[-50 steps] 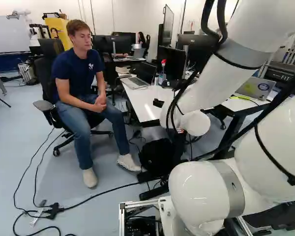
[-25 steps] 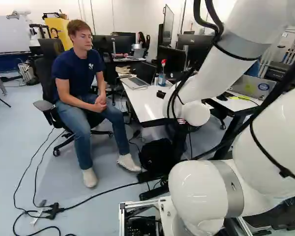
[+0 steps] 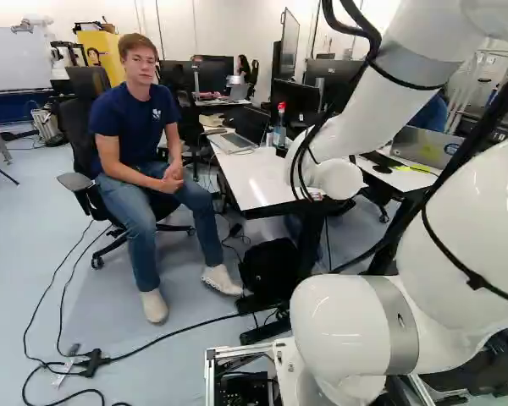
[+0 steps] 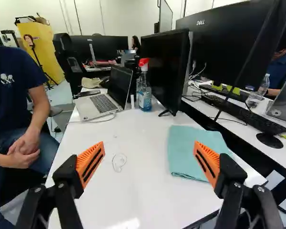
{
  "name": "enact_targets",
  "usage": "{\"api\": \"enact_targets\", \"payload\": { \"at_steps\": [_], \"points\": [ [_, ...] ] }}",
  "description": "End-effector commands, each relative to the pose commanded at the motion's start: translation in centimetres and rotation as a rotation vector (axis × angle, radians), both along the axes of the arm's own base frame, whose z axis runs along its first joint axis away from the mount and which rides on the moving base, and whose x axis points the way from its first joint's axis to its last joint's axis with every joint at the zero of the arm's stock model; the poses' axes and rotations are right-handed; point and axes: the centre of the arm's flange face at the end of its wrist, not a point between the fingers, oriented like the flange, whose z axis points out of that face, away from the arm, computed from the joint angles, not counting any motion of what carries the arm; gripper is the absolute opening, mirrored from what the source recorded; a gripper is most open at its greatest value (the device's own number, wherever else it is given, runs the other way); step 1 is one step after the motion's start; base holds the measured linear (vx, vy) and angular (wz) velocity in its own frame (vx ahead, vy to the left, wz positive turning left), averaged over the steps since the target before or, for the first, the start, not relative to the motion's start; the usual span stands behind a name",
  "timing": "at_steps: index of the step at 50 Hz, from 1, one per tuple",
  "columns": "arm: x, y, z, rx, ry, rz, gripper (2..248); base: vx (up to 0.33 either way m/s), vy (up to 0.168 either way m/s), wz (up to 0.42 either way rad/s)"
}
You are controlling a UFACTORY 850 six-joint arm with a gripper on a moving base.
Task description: Clean the table with the green towel
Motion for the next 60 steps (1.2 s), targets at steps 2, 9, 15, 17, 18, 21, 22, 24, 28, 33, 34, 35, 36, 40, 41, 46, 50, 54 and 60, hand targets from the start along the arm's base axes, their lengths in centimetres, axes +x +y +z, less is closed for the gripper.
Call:
{"api": "enact_targets", "payload": {
  "at_steps": [2,9,15,17,18,21,22,24,28,33,34,35,36,40,41,46,50,54,60],
  "points": [
    [0.2,-0.2,0.1,0.001,0.007,-0.004,247,0.0,0.0,0.0],
    [1.1,-0.9,0.5,0.006,0.035,-0.019,247,0.0,0.0,0.0],
    [1.8,-1.5,0.8,0.011,0.059,-0.031,247,0.0,0.0,0.0],
    [2.1,-1.7,1.0,0.012,0.067,-0.035,247,0.0,0.0,0.0],
    [2.2,-1.8,1.0,0.013,0.071,-0.037,247,0.0,0.0,0.0],
    [2.6,-2.2,1.2,0.016,0.084,-0.044,247,0.0,0.0,0.0],
    [2.7,-2.3,1.3,0.016,0.087,-0.045,247,0.0,0.0,0.0],
    [3.0,-2.5,1.4,0.018,0.095,-0.049,247,0.0,0.0,0.0],
    [3.5,-2.9,1.6,0.021,0.11,-0.057,247,0.0,0.0,0.0],
    [4.2,-3.5,1.9,0.026,0.132,-0.066,247,0.0,0.0,0.0],
    [4.3,-3.6,1.9,0.027,0.136,-0.068,247,0.0,0.0,0.0],
    [4.5,-3.7,2.0,0.028,0.14,-0.07,247,0.0,0.0,0.0],
    [4.6,-3.8,2.1,0.029,0.145,-0.072,247,0.0,0.0,0.0],
    [5.2,-4.3,2.3,0.033,0.163,-0.079,247,0.0,0.0,0.0],
    [5.3,-4.4,2.3,0.034,0.168,-0.081,247,0.0,0.0,0.0],
    [6.0,-4.9,2.6,0.04,0.191,-0.09,247,0.0,0.0,0.0],
    [6.5,-5.4,2.8,0.045,0.21,-0.097,247,0.0,0.0,0.0],
    [7.0,-5.8,3.0,0.049,0.228,-0.103,247,0.0,0.0,0.0],
    [7.8,-6.5,3.4,0.057,0.255,-0.113,247,0.0,0.0,0.0]
  ]
}}
